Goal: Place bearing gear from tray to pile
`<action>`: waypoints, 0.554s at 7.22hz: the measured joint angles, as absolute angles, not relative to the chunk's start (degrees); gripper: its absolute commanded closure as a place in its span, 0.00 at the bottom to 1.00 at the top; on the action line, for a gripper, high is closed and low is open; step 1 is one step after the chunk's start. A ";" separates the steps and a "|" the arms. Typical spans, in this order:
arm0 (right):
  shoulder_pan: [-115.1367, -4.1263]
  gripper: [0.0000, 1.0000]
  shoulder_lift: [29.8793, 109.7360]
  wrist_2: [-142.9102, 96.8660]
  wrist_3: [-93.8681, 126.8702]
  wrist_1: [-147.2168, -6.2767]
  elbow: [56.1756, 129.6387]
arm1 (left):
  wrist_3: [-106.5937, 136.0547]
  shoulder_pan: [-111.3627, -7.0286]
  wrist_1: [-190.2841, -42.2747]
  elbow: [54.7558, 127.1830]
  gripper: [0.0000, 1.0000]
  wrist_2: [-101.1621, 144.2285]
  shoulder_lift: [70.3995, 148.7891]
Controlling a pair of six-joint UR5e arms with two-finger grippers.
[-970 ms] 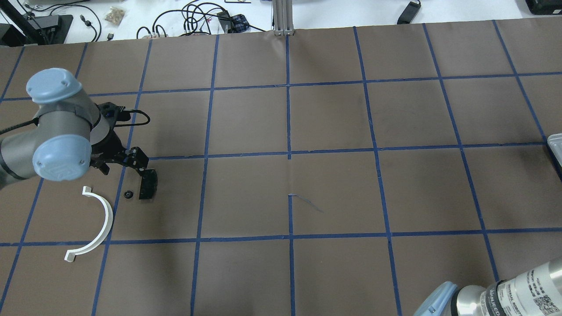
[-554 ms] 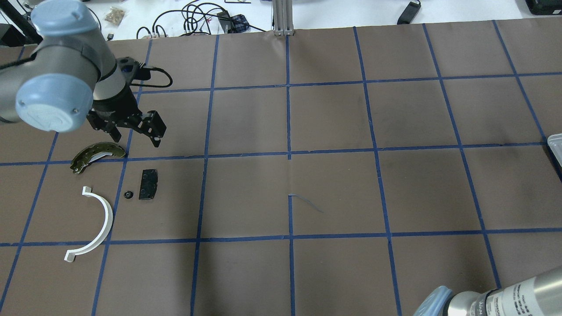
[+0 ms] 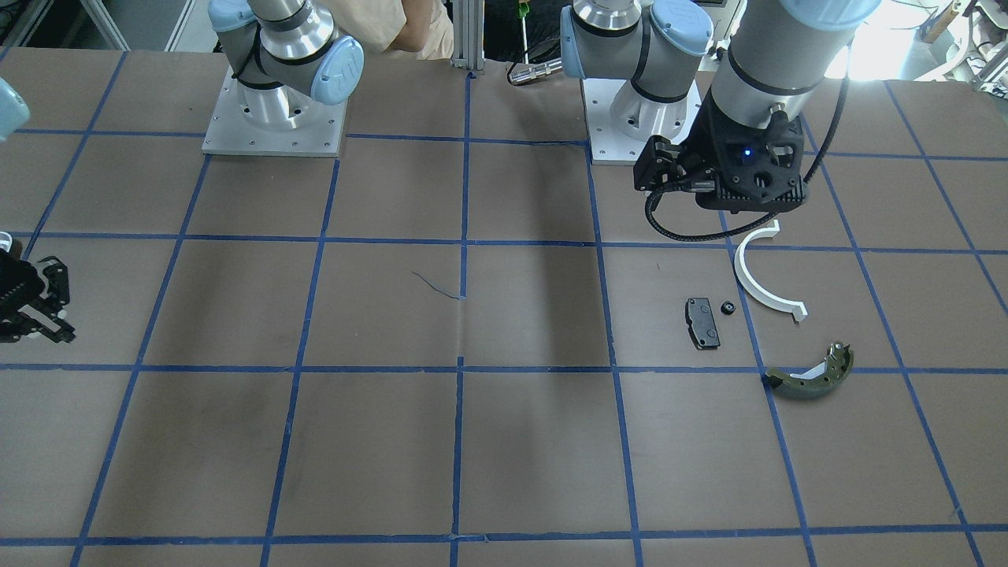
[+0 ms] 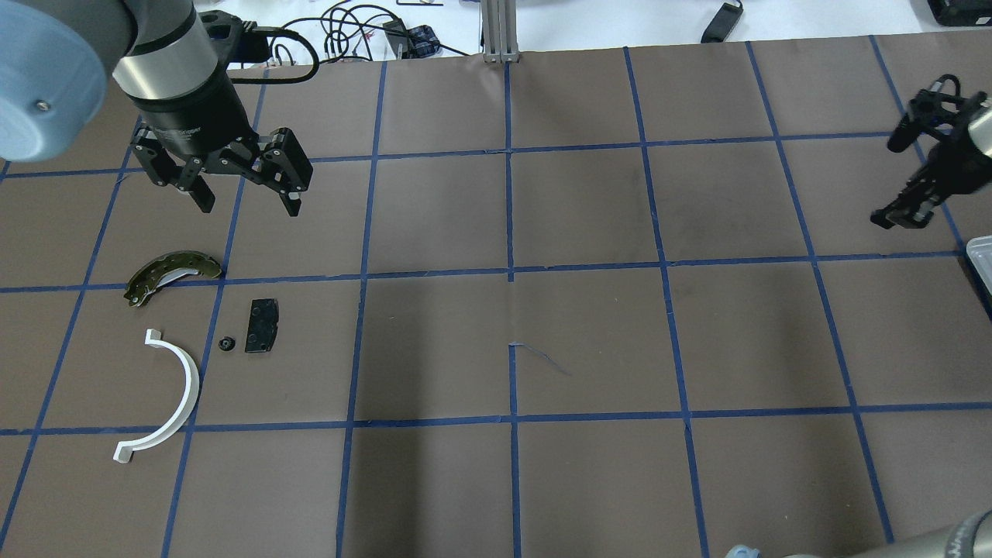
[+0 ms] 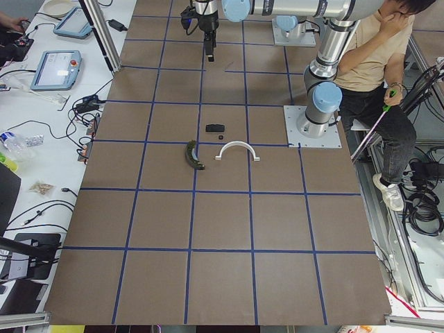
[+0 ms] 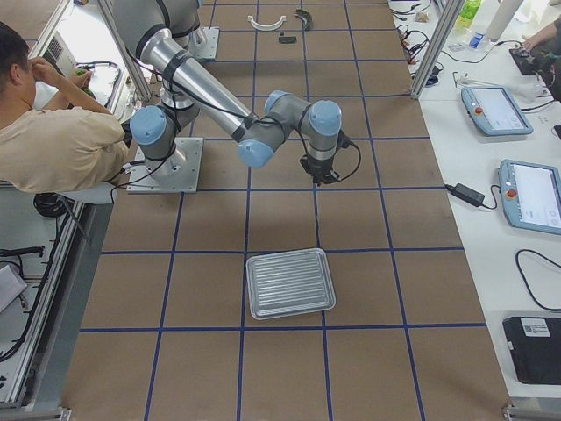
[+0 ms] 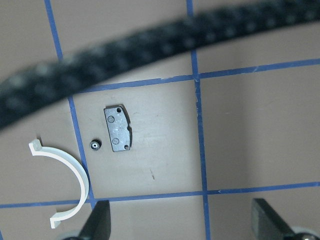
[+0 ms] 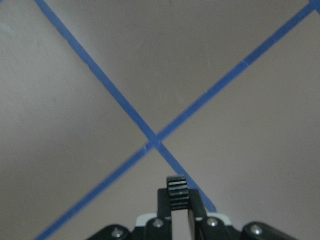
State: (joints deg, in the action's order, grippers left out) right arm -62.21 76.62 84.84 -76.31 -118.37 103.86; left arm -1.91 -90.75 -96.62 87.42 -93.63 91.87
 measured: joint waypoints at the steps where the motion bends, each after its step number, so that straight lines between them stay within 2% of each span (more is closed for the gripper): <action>1: -67.14 0.96 76.86 84.98 -66.82 -118.36 103.96 | -0.90 -91.54 -96.63 87.68 0.00 -93.51 91.31; 4: -82.89 0.96 76.99 86.63 -35.64 -118.47 104.06 | -0.33 -91.87 -93.03 88.04 0.00 -90.08 91.71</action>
